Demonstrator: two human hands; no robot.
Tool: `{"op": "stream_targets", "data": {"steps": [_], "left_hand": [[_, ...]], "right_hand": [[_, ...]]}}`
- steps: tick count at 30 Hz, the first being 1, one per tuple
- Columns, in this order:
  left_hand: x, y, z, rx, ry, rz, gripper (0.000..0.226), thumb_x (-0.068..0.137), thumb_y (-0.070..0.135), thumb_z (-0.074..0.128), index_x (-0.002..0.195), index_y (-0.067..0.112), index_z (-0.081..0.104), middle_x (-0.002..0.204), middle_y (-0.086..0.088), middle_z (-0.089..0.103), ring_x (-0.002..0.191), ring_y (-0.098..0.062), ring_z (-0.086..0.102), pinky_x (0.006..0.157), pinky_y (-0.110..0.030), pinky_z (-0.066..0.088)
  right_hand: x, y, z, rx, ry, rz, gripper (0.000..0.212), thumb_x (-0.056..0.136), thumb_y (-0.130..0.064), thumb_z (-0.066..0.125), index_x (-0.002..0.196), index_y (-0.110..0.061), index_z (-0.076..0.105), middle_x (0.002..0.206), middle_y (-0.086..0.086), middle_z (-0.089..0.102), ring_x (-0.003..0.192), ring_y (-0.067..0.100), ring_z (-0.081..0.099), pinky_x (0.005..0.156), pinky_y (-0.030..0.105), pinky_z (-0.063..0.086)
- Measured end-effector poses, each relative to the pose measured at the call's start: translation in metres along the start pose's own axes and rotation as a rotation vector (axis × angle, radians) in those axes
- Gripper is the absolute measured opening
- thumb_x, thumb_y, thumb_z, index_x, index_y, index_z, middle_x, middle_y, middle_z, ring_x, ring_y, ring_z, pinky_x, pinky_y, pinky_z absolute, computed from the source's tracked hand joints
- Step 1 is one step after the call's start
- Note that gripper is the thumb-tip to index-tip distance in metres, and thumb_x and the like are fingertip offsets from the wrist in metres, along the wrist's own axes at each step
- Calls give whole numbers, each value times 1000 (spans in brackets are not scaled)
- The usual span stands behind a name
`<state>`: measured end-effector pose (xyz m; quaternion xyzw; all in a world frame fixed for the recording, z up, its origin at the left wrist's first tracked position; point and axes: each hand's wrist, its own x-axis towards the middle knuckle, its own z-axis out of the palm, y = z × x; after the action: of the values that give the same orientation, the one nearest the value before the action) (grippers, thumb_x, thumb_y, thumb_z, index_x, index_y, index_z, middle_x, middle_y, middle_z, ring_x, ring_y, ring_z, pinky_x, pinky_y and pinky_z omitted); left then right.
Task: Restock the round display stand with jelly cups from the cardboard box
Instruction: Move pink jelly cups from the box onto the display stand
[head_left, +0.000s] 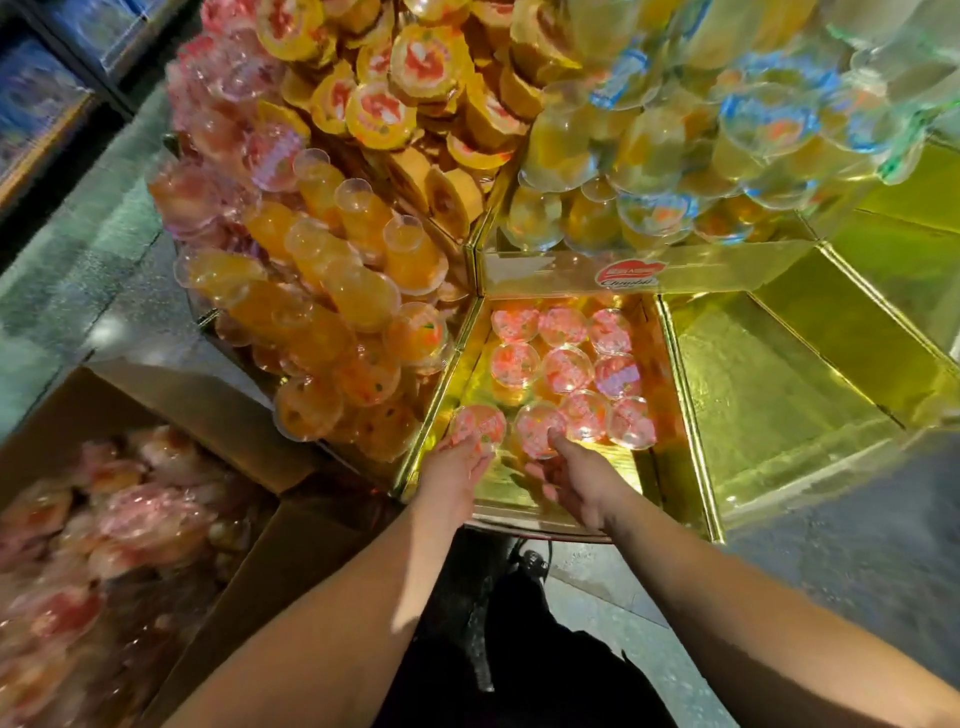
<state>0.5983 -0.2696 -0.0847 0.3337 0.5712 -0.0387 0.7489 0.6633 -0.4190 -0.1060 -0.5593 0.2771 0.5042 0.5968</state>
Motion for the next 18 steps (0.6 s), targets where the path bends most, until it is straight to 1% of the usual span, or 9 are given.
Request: {"op": "stream_targets", "data": {"steps": [1,4,6,7,9,11,13,15,18], "left_hand": [[6,0,3,3,23,-12,17,96,0,57,112,6,59,116,-8,60,103,-22,62,100,-33,49],[19,-1,11,44,60,-24,25,94,5,61,119,8,57,102,-2,63,94,-16,64,89,-29,53],[24,-1,15,48,82,-24,20,95,5,59,114,12,57,96,-1,62,92,-15,63,94,-31,52],[27,-1,16,52,94,-23,13,96,5,59,106,13,58,95,0,61,93,-15,63,96,-31,51],[32,-1,19,65,104,-20,14,97,5,57,93,18,56,95,1,60,96,-18,63,95,-32,51],[37,-1,21,69,99,-6,15,97,5,56,94,20,56,95,0,61,98,-19,63,96,-33,50],[43,-1,23,67,85,12,13,97,6,57,102,17,58,96,0,63,98,-18,64,93,-32,51],[45,-1,26,71,79,30,16,97,7,57,109,17,58,96,1,64,95,-16,65,90,-30,50],[50,-2,26,118,70,30,11,97,14,58,106,19,59,97,4,65,95,-14,65,109,-39,40]], "right_hand": [[7,0,1,-8,12,1,32,102,-42,47,106,-13,60,93,8,69,82,21,53,54,27,35],[23,3,5,-14,37,11,39,100,-48,48,111,-13,60,92,9,74,74,19,51,56,30,37],[34,6,8,1,52,19,42,100,-51,47,113,-13,59,87,6,76,77,21,51,56,30,38],[39,7,10,8,61,20,45,99,-53,46,116,-14,58,87,6,76,77,21,52,56,30,38],[47,10,14,35,69,32,51,98,-57,42,123,-14,55,93,8,76,67,20,51,54,31,38],[54,10,16,78,64,26,58,98,-60,39,128,-13,52,101,10,74,53,15,45,52,28,36],[58,10,17,93,65,23,63,97,-65,36,128,-13,53,109,13,71,47,13,43,49,26,34],[59,8,18,95,48,10,65,93,-70,38,126,-16,53,114,13,70,50,12,46,50,25,36],[62,7,20,52,82,-7,66,92,-68,44,129,-15,52,109,7,73,70,13,61,57,27,45]]}}
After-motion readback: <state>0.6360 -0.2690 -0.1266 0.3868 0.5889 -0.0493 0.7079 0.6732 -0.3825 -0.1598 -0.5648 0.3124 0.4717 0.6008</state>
